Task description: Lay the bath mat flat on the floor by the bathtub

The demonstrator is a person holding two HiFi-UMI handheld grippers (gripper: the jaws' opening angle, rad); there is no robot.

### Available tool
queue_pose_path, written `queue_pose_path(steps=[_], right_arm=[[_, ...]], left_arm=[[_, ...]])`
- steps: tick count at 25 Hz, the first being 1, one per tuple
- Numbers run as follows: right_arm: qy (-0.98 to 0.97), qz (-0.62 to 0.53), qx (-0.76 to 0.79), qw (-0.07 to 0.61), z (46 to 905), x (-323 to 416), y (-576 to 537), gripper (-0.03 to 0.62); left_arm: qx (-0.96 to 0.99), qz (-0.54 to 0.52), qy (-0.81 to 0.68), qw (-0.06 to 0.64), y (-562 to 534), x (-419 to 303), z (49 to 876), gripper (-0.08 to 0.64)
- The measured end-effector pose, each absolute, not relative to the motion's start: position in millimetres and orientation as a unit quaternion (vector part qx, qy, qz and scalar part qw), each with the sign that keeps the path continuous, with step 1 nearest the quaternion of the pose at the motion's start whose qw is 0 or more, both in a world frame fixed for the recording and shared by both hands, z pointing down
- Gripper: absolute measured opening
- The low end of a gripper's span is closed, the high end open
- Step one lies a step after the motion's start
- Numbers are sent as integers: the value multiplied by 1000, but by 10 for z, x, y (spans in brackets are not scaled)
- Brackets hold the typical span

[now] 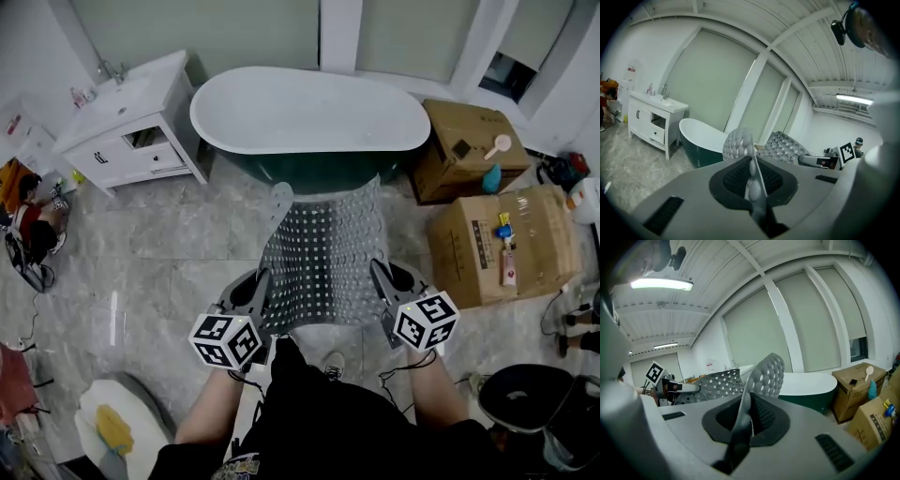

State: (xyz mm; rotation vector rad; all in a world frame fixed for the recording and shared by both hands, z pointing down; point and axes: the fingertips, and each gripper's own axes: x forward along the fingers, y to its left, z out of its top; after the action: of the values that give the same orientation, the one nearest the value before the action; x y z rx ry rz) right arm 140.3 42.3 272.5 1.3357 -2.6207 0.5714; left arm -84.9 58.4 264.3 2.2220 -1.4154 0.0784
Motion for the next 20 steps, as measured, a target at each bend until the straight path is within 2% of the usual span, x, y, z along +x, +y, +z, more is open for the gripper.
queue_pose_path(steps=[20], right_arm=[[-860,202,461,85,2921,421,-866,29]], left_arm=[[819,29,-514,252,-738,-1986,2796,32]])
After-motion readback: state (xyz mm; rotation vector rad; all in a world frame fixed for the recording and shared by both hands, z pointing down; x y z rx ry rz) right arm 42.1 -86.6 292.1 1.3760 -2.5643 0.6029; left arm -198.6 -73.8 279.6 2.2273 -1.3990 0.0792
